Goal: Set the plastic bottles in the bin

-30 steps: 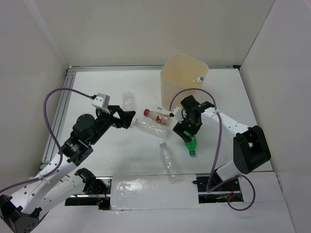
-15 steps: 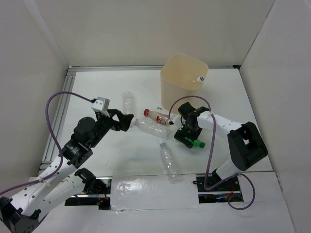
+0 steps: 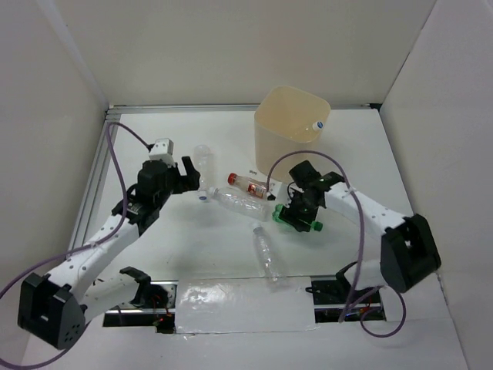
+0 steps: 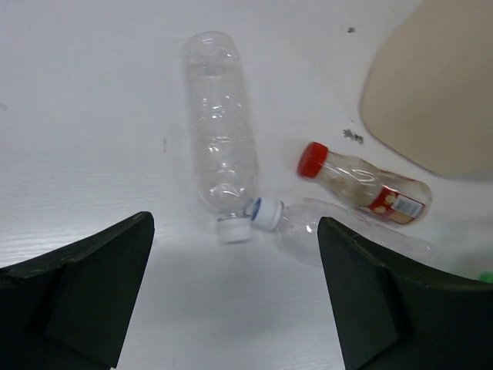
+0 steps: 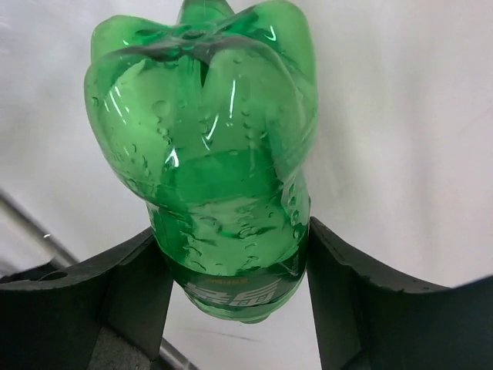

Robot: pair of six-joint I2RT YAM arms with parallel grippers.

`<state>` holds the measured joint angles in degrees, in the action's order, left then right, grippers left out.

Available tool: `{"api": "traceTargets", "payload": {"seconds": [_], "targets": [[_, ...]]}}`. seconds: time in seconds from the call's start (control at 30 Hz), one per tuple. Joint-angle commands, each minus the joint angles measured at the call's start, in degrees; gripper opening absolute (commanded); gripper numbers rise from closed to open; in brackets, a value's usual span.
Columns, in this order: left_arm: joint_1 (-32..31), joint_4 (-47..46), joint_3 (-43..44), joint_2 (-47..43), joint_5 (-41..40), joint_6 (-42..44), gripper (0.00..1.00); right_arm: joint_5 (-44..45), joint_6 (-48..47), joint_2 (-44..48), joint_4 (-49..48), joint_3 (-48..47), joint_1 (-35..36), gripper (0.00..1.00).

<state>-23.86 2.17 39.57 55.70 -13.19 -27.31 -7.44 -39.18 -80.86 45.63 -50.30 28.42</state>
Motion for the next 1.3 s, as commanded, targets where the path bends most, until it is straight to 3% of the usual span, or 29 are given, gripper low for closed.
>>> {"api": "traceTargets", "payload": {"seconds": [0.0, 0.2, 0.37, 0.53, 0.73, 0.83, 0.87, 0.9, 0.93, 0.97, 1.17, 1.27], "targets": [[3.46, -0.95, 5.77, 5.1, 0.97, 0.15, 1.0, -12.47, -8.18, 9.39, 6.13, -7.51, -0.65, 0.09], [7.15, -0.15, 13.24, 18.53, 3.25, 3.93, 1.0, -22.95, -8.99, 13.97, 8.69, -23.56, -0.13, 0.08], [8.21, -0.15, 19.74, 27.87, 6.59, 4.98, 1.0, -26.48, 0.57, 8.02, 2.46, -40.9, 0.93, 0.06], [8.21, -4.8, 21.86, 33.85, 9.76, 5.6, 1.0, -18.85, 9.99, 2.03, -14.56, -50.85, -1.96, 0.07], [7.69, -5.34, 26.07, 42.37, 9.51, 6.74, 1.0, -11.11, 10.88, -8.34, -19.08, -52.97, -8.2, 0.1], [6.11, -4.64, 28.54, 45.71, 6.7, 8.06, 1.0, -9.87, 11.49, -12.56, -17.51, -52.97, -11.1, 0.26], [6.1, -4.64, 29.15, 46.59, 5.38, 8.06, 1.0, -11.44, 11.49, -13.44, -16.72, -53.58, -12.07, 0.56], [5.58, -3.5, 30.55, 47.56, 4.85, 8.67, 1.0, -11.45, 13.06, -15.01, -16.1, -53.58, -13.73, 0.77], [5.58, -2.88, 31.17, 48.44, 4.84, 8.68, 1.0, -12.41, 13.86, -15.55, -14.53, -54.54, -14.44, 0.94], [5.58, -2.36, 31.88, 50.28, 4.14, 8.68, 1.0, -13.73, 13.87, -16.08, -13.12, -56.46, -15.15, 1.0], [5.58, 4.04, 36.18, 55.73, 0.81, 9.2, 0.98, -28.75, 15.97, -11.7, -11.25, -57.03, -23.05, 1.0], [5.05, 7.23, 38.56, 58.12, -0.7, 8.59, 0.86, -36.22, 15.98, -7.39, -11.26, -53.43, -26.83, 1.0]]}}
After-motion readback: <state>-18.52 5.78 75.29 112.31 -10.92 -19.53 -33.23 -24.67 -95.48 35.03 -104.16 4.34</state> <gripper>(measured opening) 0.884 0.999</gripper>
